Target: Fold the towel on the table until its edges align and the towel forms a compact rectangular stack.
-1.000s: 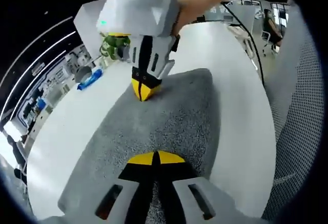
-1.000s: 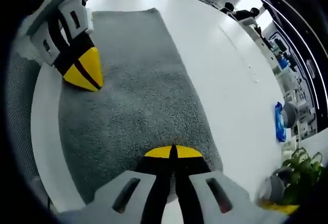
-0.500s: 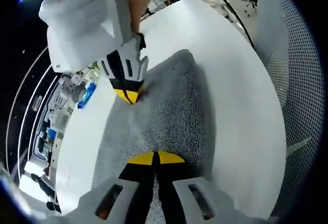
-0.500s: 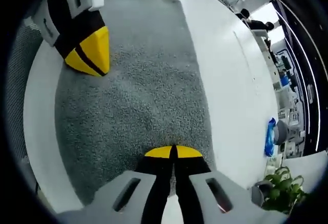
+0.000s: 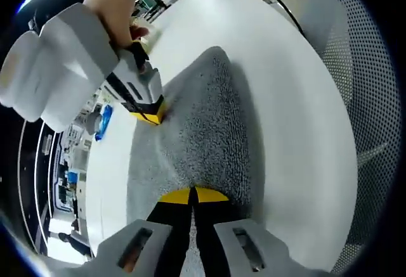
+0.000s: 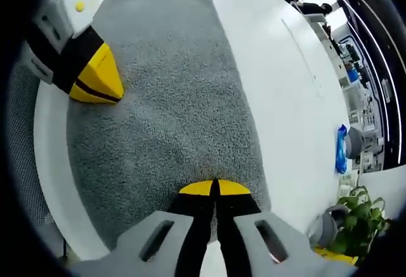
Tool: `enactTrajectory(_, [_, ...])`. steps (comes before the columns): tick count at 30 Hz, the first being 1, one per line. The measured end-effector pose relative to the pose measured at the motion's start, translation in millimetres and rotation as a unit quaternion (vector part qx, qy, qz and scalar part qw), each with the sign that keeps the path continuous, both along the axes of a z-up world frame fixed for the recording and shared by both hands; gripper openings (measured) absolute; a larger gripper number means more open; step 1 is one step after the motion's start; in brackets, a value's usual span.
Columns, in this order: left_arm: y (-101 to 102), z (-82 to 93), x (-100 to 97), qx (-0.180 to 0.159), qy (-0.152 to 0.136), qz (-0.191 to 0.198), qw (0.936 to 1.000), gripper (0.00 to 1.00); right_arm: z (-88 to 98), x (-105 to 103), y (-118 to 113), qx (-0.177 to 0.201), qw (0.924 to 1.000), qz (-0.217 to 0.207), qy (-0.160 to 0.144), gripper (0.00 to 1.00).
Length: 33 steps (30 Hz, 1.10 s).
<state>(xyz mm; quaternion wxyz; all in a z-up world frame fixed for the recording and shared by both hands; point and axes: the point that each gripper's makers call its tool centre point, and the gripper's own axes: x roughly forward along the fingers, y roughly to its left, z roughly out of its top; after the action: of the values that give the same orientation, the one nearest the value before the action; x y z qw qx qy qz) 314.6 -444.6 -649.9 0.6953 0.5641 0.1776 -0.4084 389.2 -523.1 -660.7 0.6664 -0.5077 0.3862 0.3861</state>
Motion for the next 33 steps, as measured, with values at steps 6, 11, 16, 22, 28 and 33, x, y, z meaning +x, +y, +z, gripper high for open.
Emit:
enactTrajectory(6, [3.7, -1.4, 0.6, 0.014, 0.001, 0.003, 0.9999, 0.0, 0.0, -6.0, -3.3, 0.013, 0.9995, -0.02, 0.018, 0.0])
enactTrajectory(11, [7.5, -1.2, 1.2, 0.016, 0.003, 0.009, 0.9998, 0.0, -0.4, -12.6, -4.8, 0.018, 0.9992, -0.025, 0.024, 0.0])
enactTrajectory(16, [10.0, -1.6, 2.1, 0.015, 0.006, 0.013, 0.9998, 0.0, -0.7, -18.5, -5.9, 0.02, 0.9987, -0.034, 0.032, 0.0])
enactTrajectory(22, [12.2, -1.8, 2.5, 0.012, 0.007, 0.017, 0.9998, 0.01, -0.8, -24.7, -6.9, 0.017, 0.9985, -0.037, 0.038, 0.0])
enactTrajectory(28, [13.3, -1.2, 3.0, 0.009, 0.009, 0.02, 0.9997, 0.01, -0.4, -31.1, -8.6, 0.008, 0.9981, -0.042, 0.044, 0.0])
enactTrajectory(33, [14.1, -1.0, 3.0, 0.008, 0.009, 0.022, 0.9997, 0.01, -1.1, -40.3, -11.3, -0.028, 0.9974, -0.051, 0.043, 0.0])
